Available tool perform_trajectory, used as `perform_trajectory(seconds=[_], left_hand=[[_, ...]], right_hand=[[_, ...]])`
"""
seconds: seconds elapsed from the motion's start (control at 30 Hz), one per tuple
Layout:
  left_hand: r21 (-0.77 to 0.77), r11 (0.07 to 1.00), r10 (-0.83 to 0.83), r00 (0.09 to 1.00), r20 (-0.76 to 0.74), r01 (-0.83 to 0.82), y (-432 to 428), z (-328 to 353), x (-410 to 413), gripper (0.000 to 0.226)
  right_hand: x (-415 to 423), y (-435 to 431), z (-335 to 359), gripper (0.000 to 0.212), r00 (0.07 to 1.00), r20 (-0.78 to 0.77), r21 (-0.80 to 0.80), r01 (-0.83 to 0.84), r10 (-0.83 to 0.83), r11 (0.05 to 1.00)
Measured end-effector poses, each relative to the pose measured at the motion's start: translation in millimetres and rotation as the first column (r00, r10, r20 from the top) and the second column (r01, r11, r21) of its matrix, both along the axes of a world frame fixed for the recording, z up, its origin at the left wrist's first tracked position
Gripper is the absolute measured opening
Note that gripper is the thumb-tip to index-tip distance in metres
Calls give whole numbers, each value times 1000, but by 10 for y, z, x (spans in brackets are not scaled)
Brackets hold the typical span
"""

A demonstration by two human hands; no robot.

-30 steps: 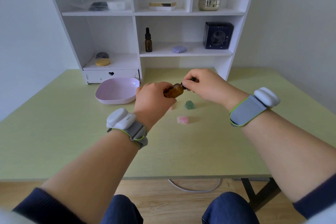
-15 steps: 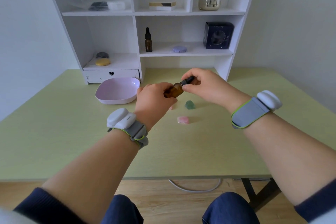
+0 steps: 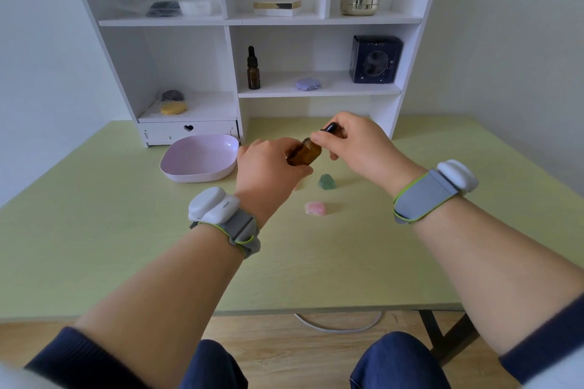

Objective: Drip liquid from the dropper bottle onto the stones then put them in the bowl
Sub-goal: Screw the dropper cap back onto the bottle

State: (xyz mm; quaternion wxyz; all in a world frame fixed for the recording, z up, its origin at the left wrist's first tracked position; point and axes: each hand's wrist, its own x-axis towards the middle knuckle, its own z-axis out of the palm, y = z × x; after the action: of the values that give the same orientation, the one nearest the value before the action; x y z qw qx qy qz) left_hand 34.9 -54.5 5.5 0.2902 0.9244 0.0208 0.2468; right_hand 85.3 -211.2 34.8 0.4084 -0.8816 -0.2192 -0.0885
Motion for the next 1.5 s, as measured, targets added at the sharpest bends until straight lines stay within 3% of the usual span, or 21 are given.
perform_trajectory(seconds=[0.33,0.53,0.73,0.93,1.17,1.5], left_hand=[[3,1000,23,999,48,-23,-66,-99,128,25],[-61,998,-29,999,-25,28,-21,-172,239,49],[-76,997,5,997,-74,-10,159,-286,305,46],[-101,995,10,988,-156,-26,272,-399,371,52],[-137,991,-21,978,-207,-8,313,-456,430,52],[-102,995,-4,986,-168,-13,341,-486,439,39]], right_hand=[[104,40,-51,32,999,-39,80,22,-19,997],[303,-13,-41,28,997,-35,116,65,-61,991],[637,-130,-69,30,974,53,-18,220,-218,975],[843,-164,-171,27,960,121,-182,270,-251,946],[954,-130,-204,30,958,125,-260,284,-260,923],[983,-128,-249,33,957,71,-260,288,-280,921]])
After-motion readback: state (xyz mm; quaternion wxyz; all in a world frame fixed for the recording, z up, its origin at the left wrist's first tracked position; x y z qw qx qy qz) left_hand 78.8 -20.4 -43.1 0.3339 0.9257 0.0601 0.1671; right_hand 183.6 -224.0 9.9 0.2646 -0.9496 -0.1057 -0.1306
